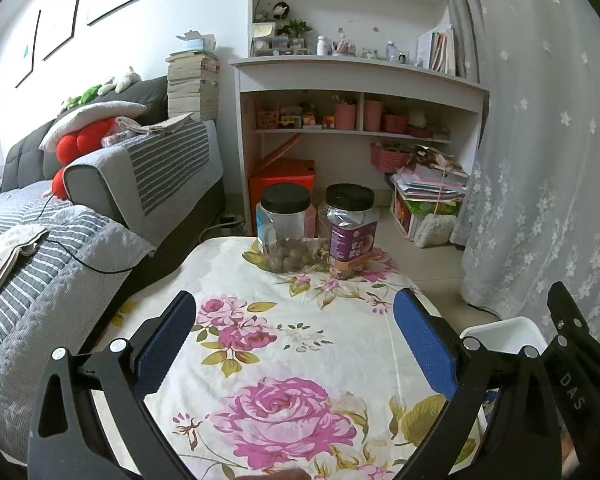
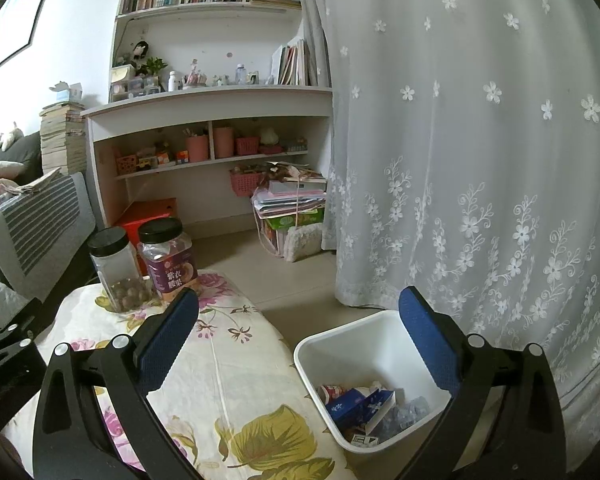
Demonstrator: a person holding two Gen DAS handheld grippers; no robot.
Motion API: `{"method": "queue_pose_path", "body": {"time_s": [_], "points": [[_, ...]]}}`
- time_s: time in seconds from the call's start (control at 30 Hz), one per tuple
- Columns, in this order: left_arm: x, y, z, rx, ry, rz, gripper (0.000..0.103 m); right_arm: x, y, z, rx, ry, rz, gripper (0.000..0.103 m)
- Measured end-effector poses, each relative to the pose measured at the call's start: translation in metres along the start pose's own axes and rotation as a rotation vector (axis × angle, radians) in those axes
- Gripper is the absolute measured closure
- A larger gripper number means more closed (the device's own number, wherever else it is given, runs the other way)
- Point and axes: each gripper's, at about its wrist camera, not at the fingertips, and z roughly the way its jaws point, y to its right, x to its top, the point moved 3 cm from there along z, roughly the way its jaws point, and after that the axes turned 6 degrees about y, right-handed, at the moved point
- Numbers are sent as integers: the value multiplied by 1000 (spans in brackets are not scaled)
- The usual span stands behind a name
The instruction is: Collect trash
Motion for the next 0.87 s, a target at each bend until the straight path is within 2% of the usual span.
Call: {"method": "queue_pose_path", "body": {"time_s": [0.1,0.17,0.23,0.3,0.53,0.73,0.87], "points": [[1,4,1,-22,2,4,8,0,-1,0,-2,-4,1,7],[1,7,1,-30,11,10,12,-2,0,0,-4,-8,2,7],[0,9,1,-41,14,16,20,-4,1,-1,-7,-13,2,7],[-1,11,2,-50,6,13,21,-5,0,-2,-9,-16,5,7],[-2,11,4,-61,-2,9,20,-6,2,-2,-9,-17,6,7],[0,9,3,-50,10,17,7,-5,1,-2,-11,-18,4,7],[2,5,3,-40,8,10,7,-5,1,-1,-10,-19,6,7]]}}
